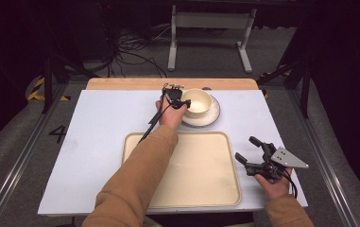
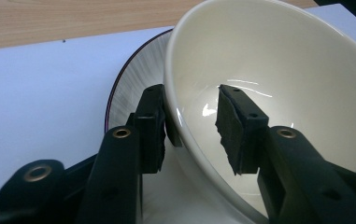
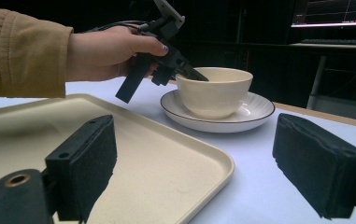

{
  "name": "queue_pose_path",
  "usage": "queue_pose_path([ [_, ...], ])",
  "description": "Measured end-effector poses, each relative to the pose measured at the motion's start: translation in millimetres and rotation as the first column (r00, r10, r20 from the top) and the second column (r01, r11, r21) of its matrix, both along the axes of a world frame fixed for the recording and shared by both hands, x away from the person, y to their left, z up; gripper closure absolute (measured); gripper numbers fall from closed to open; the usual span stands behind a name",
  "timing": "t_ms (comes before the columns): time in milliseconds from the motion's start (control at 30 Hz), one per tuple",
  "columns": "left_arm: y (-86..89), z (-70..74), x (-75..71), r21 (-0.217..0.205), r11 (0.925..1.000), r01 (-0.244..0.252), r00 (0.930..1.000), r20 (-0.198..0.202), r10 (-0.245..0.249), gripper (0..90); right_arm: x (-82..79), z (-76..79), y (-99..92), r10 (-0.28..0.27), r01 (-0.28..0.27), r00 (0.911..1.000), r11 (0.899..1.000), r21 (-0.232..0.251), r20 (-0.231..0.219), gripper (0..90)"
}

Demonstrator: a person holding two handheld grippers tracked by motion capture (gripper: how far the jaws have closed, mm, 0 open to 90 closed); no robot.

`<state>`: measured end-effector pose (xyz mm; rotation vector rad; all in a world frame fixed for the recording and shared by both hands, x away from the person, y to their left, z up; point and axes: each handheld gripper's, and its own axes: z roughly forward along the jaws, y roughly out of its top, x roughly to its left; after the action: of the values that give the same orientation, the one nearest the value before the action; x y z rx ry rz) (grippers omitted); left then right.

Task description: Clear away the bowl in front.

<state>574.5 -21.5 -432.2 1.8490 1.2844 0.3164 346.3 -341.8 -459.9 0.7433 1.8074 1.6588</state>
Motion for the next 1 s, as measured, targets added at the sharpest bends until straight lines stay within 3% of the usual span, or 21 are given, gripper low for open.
queue_pose_path([
  [200, -2.7, 0.1, 0.0, 0.004, 1.0000, -0.001, 1.0000, -0.001, 0.001, 71.7, 0.1, 0.0, -0.3, 0.000, 0.000, 1.0000, 1.000, 0.001, 0.001, 14.1],
  [400, -2.9, 2.7, -0.9, 0.034, 0.9994, 0.009, 0.9999, 0.003, -0.009, 81.8, 0.0, 0.0, -0.3, 0.000, 0.000, 1.0000, 1.000, 0.004, 0.000, 14.1],
  [667, -4.8, 6.8, -3.5, 0.051, 0.9984, 0.025, 0.9994, 0.022, -0.026, 82.4, -0.1, 0.0, -0.3, 0.000, 0.000, 1.0000, 1.000, 0.003, 0.001, 14.1],
  [833, -3.3, 9.3, -3.1, 0.045, 0.9982, 0.039, 0.9992, 0.006, -0.040, 82.9, -0.1, -0.1, -0.2, 0.000, 0.000, 1.0000, 1.000, 0.004, 0.001, 14.1],
  [1000, -4.7, 15.3, -5.7, 0.043, 0.9976, 0.054, 0.9980, 0.030, -0.056, 82.5, -0.2, -0.1, -0.2, -0.001, 0.001, 1.0000, 1.000, 0.004, 0.002, 14.1],
])
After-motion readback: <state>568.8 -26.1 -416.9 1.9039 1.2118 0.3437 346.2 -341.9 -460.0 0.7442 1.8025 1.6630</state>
